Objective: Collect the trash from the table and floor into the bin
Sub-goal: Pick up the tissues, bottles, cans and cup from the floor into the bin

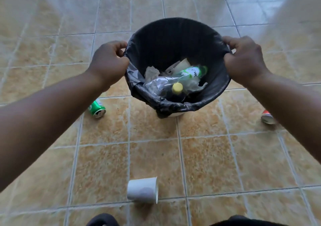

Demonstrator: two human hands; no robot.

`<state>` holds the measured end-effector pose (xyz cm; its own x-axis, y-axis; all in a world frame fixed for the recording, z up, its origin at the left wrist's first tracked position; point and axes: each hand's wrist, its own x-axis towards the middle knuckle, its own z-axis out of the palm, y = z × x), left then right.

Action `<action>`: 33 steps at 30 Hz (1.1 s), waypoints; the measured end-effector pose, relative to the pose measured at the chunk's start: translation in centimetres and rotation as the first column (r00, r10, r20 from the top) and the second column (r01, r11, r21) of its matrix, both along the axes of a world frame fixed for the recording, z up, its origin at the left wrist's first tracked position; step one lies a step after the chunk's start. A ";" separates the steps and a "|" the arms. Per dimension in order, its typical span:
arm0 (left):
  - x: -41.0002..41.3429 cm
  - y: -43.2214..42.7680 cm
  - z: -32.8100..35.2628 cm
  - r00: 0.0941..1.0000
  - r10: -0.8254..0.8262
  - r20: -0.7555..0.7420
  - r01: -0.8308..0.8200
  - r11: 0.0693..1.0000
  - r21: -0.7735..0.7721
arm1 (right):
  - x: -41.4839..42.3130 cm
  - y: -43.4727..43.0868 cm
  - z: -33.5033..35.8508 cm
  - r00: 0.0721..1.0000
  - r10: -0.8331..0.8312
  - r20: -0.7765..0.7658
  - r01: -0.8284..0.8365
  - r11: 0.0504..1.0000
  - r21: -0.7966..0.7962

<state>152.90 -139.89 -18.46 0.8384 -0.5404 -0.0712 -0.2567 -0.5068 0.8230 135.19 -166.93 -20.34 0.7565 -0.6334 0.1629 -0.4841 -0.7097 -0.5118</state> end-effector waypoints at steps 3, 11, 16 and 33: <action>0.0 0.0 -0.3 0.995 -0.008 0.103 -0.005 0.992 0.124 | -0.7 0.8 -0.2 1.000 -0.002 -0.030 0.002 1.000 -0.010; -0.4 -2.2 -0.9 0.947 -0.250 0.203 0.193 0.945 0.263 | -0.7 0.3 -0.7 0.997 0.059 -0.040 -0.061 0.998 -0.033; -0.6 -2.1 -1.7 0.935 -0.254 0.249 0.167 0.932 0.322 | -0.6 0.1 -1.0 0.999 0.033 0.024 -0.033 0.999 0.016; -0.1 -2.0 -2.2 0.905 -0.260 0.338 0.124 0.918 0.376 | -2.8 -5.9 -2.4 0.983 -0.163 0.089 0.143 0.970 0.198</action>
